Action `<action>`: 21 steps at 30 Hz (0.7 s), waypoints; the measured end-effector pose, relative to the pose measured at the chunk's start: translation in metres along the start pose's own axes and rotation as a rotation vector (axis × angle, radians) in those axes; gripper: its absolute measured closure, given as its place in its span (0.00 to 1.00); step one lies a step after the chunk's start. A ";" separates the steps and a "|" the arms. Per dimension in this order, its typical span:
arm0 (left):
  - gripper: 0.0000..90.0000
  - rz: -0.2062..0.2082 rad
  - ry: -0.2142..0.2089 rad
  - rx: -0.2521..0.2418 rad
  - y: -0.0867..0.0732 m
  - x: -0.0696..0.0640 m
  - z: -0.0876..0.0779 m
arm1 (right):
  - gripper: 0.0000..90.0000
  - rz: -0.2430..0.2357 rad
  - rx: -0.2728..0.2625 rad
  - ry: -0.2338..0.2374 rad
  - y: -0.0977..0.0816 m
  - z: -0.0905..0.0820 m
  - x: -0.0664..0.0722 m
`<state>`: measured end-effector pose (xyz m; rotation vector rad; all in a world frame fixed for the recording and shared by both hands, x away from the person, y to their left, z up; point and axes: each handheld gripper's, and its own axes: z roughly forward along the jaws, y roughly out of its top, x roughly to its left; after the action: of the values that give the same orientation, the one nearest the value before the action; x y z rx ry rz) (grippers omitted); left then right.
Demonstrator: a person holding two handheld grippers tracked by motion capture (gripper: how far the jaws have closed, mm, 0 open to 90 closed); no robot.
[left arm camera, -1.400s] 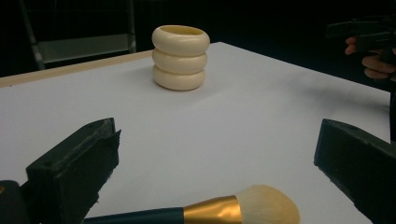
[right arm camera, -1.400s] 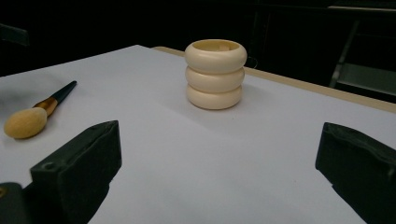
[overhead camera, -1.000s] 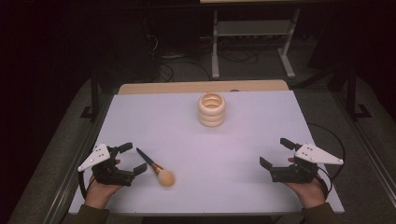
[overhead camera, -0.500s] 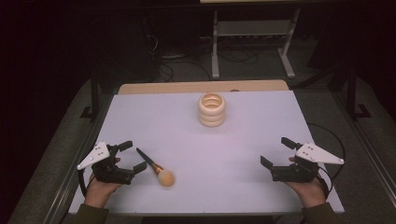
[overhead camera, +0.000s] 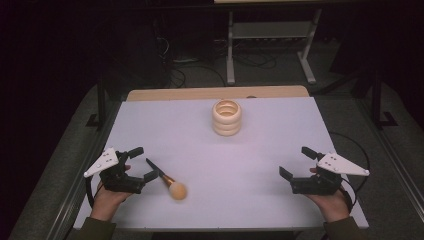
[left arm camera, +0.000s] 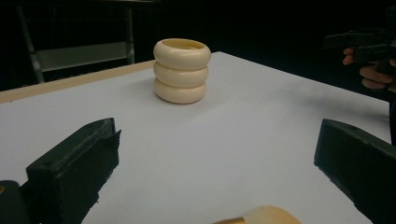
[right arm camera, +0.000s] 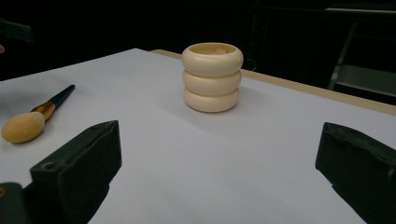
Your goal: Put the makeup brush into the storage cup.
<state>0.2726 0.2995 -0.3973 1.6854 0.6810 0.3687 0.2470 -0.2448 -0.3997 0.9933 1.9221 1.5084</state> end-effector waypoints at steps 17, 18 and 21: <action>0.00 0.007 -0.003 -0.021 0.009 0.005 0.009 | 0.00 0.000 -0.004 -0.003 0.001 0.000 0.000; 0.00 0.010 -0.003 -0.022 0.009 0.006 0.009 | 0.00 -0.001 -0.006 -0.003 0.001 0.000 0.000; 0.00 0.003 -0.004 -0.029 0.010 0.007 0.010 | 0.00 0.000 -0.006 -0.004 0.001 0.000 0.000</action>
<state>0.2860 0.2946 -0.3906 1.6596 0.6676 0.3753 0.2472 -0.2441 -0.3986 0.9932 1.9141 1.5104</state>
